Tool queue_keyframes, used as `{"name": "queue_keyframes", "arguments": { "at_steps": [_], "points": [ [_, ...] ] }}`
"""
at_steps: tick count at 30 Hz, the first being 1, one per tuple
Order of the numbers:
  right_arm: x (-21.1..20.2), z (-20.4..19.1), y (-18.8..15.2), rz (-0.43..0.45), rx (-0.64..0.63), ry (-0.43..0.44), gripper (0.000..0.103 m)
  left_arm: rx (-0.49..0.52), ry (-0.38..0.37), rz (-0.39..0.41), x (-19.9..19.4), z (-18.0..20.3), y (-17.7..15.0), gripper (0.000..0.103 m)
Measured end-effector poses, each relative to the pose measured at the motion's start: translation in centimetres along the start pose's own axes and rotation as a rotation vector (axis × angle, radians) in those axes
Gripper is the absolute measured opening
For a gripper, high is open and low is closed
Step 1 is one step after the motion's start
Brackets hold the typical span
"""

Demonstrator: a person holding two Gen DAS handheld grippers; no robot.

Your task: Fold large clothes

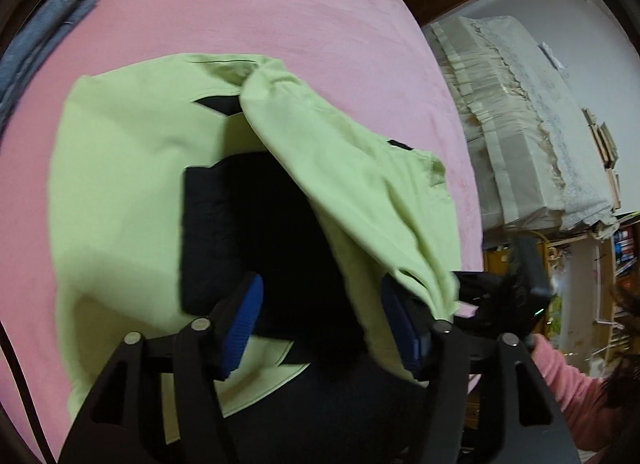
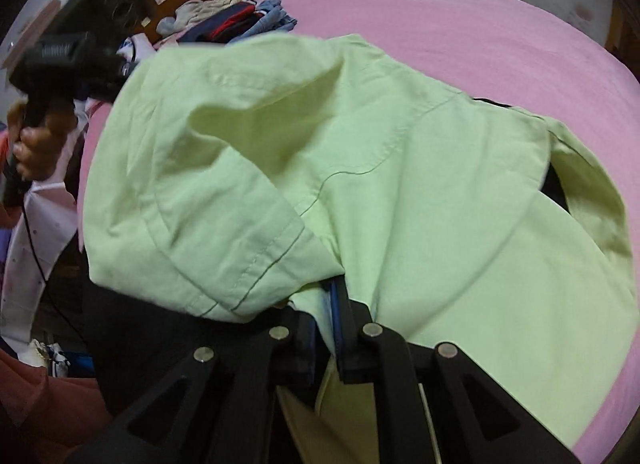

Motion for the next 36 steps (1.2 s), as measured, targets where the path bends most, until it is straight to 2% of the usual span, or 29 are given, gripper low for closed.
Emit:
{"name": "queue_keyframes", "arguments": {
  "at_steps": [3, 6, 10, 12, 18, 20, 26, 29, 32, 36],
  "points": [
    [-1.2, 2.2, 1.0, 0.018, 0.065, 0.019, 0.009, -0.001, 0.053, -0.036, -0.6, -1.0, -1.0, 0.073],
    [-2.5, 4.0, 1.2, 0.03, 0.152, 0.036, 0.009, -0.013, 0.079, -0.06, -1.2, -1.6, -1.6, 0.074],
    [-4.4, 5.4, 2.4, 0.098, 0.278, 0.044, 0.009, -0.006, 0.129, -0.072, -2.1, -2.4, -2.1, 0.075],
    [-6.3, 5.8, 1.4, 0.105, 0.296, 0.033, 0.009, -0.014, 0.135, -0.07, -2.5, -2.5, -2.0, 0.075],
    [-7.6, 5.5, 1.8, 0.117, 0.231, -0.093, 0.01, -0.037, 0.136, -0.075, -3.3, -3.1, -1.7, 0.075],
    [-6.8, 5.0, 1.5, 0.073, 0.078, -0.153, 0.011, -0.03, 0.137, -0.083, -2.4, -2.1, -1.2, 0.076],
    [-5.7, 3.8, 0.1, -0.015, -0.138, -0.109, 0.012, -0.043, 0.124, -0.092, -2.2, -2.4, -0.9, 0.077],
    [-5.0, 3.8, 0.2, -0.014, -0.107, -0.055, 0.012, -0.071, 0.098, -0.098, -1.6, -2.1, -1.0, 0.077],
    [-5.5, 4.3, 0.8, 0.042, -0.05, -0.051, 0.012, -0.063, 0.097, -0.125, -0.8, -1.7, -1.5, 0.078],
    [-6.0, 4.2, 1.1, 0.091, 0.088, 0.0, 0.013, -0.094, 0.075, -0.182, 1.0, -1.3, -2.5, 0.078]
  ]
}}
Point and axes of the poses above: each gripper's, at about its wrist camera, not at the fingertips, and x roughly the way its jaws point, z to its right, y to its top, the point moved 5 cm from there along x, roughly the way its jaws point, and after that the axes turned 12 degrees about z, right-handed, at the moved point
